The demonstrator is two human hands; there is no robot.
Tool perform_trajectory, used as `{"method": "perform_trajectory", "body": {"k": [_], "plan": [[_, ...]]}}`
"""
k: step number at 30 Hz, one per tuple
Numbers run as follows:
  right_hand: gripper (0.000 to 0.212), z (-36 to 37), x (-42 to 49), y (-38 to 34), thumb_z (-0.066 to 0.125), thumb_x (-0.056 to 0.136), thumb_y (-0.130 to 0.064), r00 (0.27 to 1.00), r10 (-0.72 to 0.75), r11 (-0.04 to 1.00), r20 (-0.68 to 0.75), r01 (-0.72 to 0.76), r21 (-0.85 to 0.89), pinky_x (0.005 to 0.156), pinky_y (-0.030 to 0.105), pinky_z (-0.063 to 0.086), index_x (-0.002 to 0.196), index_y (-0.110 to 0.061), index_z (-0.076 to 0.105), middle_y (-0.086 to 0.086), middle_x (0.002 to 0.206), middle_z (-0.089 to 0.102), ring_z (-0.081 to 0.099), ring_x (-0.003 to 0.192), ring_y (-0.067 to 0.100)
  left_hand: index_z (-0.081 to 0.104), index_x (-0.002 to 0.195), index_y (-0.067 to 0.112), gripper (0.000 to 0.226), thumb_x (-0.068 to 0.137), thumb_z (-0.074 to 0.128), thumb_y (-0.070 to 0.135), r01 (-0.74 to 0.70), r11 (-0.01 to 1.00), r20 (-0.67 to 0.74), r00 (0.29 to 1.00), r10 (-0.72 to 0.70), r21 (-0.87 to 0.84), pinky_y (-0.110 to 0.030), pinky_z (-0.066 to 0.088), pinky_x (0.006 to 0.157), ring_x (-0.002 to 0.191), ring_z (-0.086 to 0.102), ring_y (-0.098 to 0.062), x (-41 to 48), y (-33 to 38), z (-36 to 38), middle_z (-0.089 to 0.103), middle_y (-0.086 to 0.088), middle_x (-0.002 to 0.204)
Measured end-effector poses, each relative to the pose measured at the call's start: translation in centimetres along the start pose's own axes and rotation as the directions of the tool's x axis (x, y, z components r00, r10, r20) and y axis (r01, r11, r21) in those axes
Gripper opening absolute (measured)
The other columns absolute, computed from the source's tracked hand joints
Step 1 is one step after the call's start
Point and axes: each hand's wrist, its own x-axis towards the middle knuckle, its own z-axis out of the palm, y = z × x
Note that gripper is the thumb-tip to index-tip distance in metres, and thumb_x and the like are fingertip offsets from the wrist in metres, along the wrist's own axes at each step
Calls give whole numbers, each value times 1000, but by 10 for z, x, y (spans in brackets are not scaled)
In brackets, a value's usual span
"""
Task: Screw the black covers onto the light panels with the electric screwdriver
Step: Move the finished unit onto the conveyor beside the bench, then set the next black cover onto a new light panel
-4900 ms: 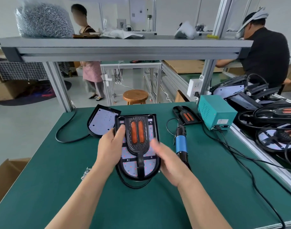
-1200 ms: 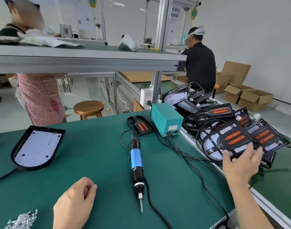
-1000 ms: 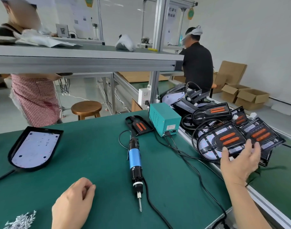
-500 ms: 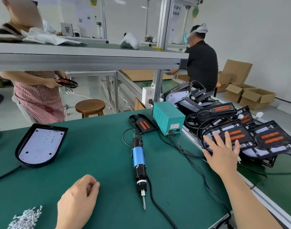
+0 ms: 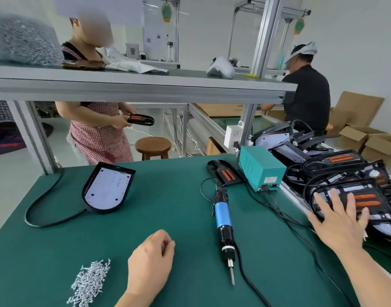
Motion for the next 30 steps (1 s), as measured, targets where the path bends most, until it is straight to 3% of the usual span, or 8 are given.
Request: {"method": "perform_trajectory", "body": {"k": [5,12,14,16,19,25,28,30], "plan": [[73,-2,-9,-12,13,94,-72,1000,26,997,5,-26,66,125,51,-2,161,-42,18,-4,171,6,-11,156,25,51,82,26,16,94,54,36,-16,1000,11,1000,16,18,-23,44,65,69,53,-9,1,-1,1,58,11,71],[65,-14,-10,-46,43,101,-51,998,-10,983,-68,22,181,125,51,1,160,-24,31,5,170,16,-3,157,27,51,83,26,16,94,54,37,-26,999,-3,1000,26,26,-23,43,65,67,50,-9,2,-2,3,56,10,71],[63,-22,-6,-68,56,99,-38,983,-119,961,-139,149,231,124,49,7,156,-18,39,11,166,28,13,155,32,51,83,27,16,94,53,38,-25,999,-11,1000,26,39,-22,42,63,67,49,-9,3,-2,4,55,11,71],[54,-30,-3,-99,62,96,-19,951,-250,872,-184,304,384,118,48,33,148,-11,50,15,150,50,45,138,33,52,83,27,16,94,54,39,-22,998,-20,1000,23,50,-21,41,62,66,49,-9,3,-2,6,55,11,70],[47,-38,-2,-154,52,102,-12,907,-420,742,-40,369,559,93,29,49,149,-19,49,5,131,57,58,105,15,52,80,28,17,93,56,38,-9,999,-19,1000,9,45,-20,39,60,64,48,-9,4,-3,7,54,11,67],[48,-22,13,-216,45,106,-11,846,-524,706,99,367,606,95,39,47,151,-26,47,6,124,52,57,108,24,49,77,31,18,91,57,40,22,998,-28,999,-21,54,-14,35,56,62,49,-7,8,-7,10,54,11,67],[26,-15,20,-231,57,101,-35,907,-401,704,130,214,677,85,44,45,114,-14,66,1,94,61,61,88,25,49,75,32,19,89,59,40,45,996,-39,998,-42,75,-13,34,54,62,49,-5,11,-6,12,53,11,65],[33,-8,21,-237,60,96,-43,941,-332,675,73,183,715,82,47,46,88,-11,57,4,83,62,61,83,29,49,75,32,19,89,59,40,52,995,-41,998,-49,80,-13,34,54,62,49,-5,12,-6,13,53,11,65]]}}
